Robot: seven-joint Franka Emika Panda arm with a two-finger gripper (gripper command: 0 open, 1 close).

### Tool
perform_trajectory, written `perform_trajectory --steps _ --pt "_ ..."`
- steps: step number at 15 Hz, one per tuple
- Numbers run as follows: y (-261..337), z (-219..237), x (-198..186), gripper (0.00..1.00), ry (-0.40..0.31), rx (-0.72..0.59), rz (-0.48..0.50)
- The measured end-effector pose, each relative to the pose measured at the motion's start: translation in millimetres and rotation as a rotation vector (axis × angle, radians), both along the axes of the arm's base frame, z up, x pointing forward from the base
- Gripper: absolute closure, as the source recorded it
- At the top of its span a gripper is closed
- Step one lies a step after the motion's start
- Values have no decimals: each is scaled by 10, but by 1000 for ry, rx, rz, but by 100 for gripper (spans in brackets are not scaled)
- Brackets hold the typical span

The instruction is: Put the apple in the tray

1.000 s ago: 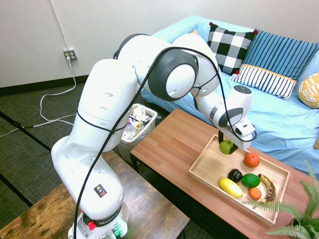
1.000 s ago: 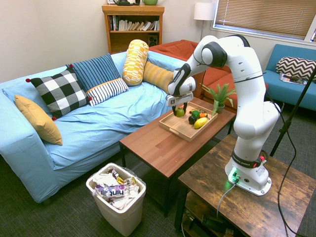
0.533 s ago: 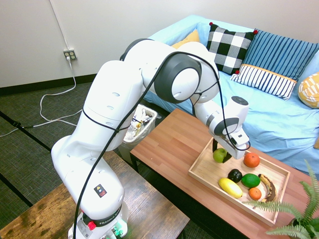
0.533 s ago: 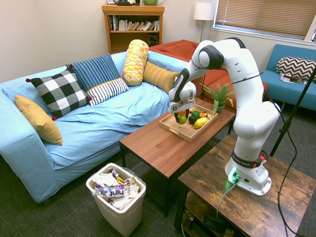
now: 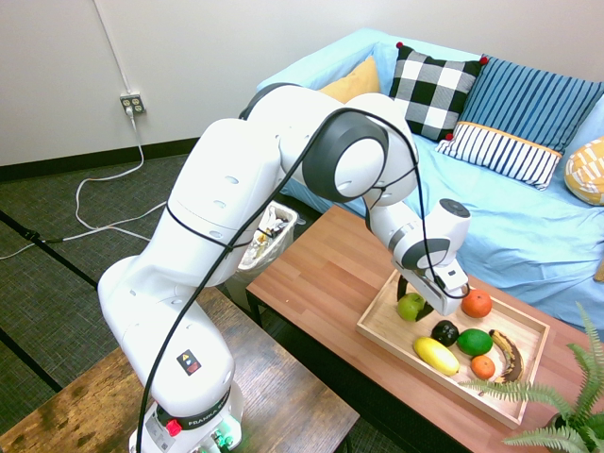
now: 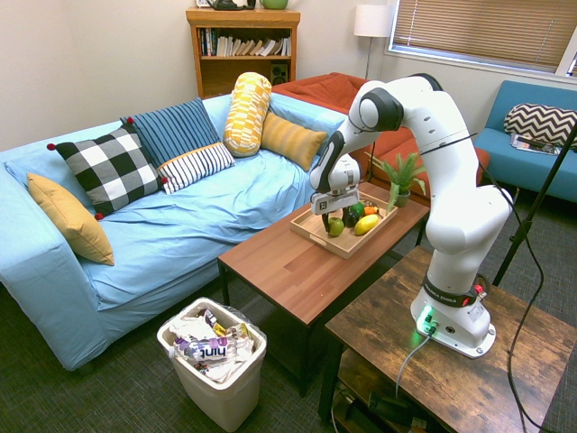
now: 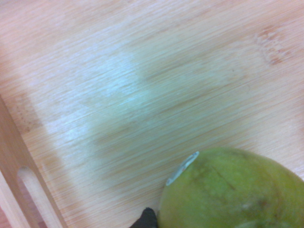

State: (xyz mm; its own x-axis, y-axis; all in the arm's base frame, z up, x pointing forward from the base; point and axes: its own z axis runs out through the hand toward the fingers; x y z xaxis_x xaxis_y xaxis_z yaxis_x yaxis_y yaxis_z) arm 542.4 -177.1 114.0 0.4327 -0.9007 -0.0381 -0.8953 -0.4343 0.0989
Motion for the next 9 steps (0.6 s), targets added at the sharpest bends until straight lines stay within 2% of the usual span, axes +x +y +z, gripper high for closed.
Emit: perform_trajectory --steps 5,9 --pt "-14 29 15 0 -11 7 -4" --pt "-131 485 60 0 -83 3 -19"
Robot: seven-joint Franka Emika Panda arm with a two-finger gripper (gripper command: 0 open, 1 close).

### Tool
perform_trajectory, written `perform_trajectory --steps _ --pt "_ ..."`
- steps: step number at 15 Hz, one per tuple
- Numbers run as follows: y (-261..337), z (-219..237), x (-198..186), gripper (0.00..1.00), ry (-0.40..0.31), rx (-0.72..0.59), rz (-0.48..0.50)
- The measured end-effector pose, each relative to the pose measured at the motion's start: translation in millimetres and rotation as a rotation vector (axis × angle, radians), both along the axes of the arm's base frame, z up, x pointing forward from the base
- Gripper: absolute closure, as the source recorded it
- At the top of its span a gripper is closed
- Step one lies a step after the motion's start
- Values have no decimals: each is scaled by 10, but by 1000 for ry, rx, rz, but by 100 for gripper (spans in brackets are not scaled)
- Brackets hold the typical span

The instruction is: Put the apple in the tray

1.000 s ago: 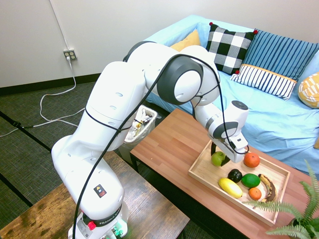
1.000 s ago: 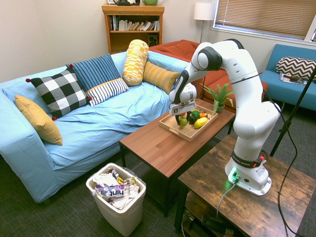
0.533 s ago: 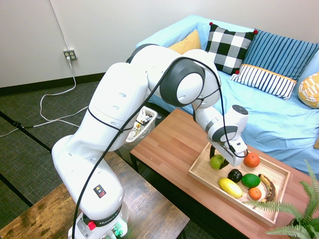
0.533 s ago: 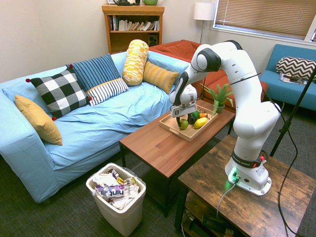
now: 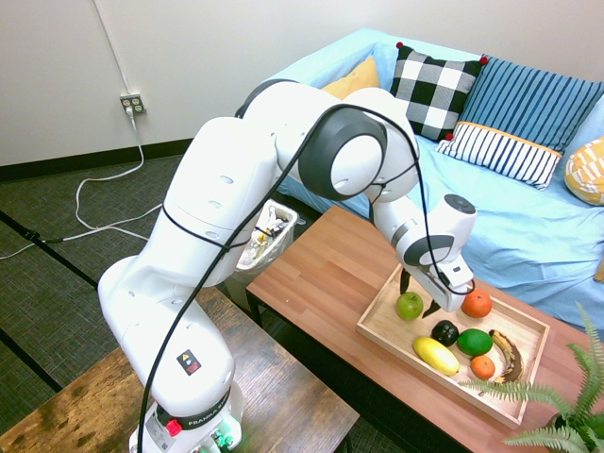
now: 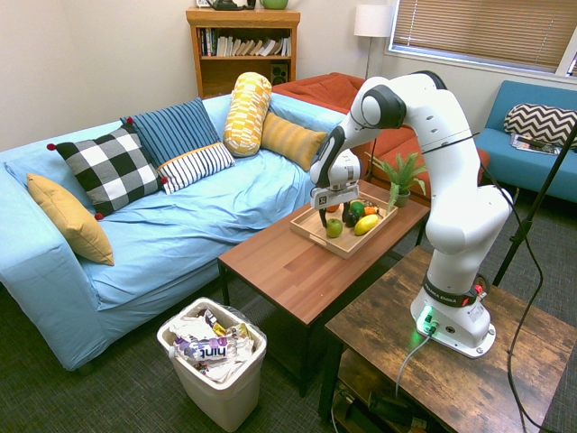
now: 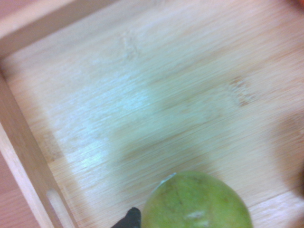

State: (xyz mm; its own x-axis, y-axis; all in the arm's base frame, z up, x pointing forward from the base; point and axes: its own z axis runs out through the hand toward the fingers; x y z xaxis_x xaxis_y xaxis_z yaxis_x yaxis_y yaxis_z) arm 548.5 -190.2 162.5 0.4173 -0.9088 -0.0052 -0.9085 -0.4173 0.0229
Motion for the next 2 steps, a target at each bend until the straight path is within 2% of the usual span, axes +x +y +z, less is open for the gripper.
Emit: perform_trajectory --steps 2 --pt "-73 333 -70 0 -36 -4 -13"
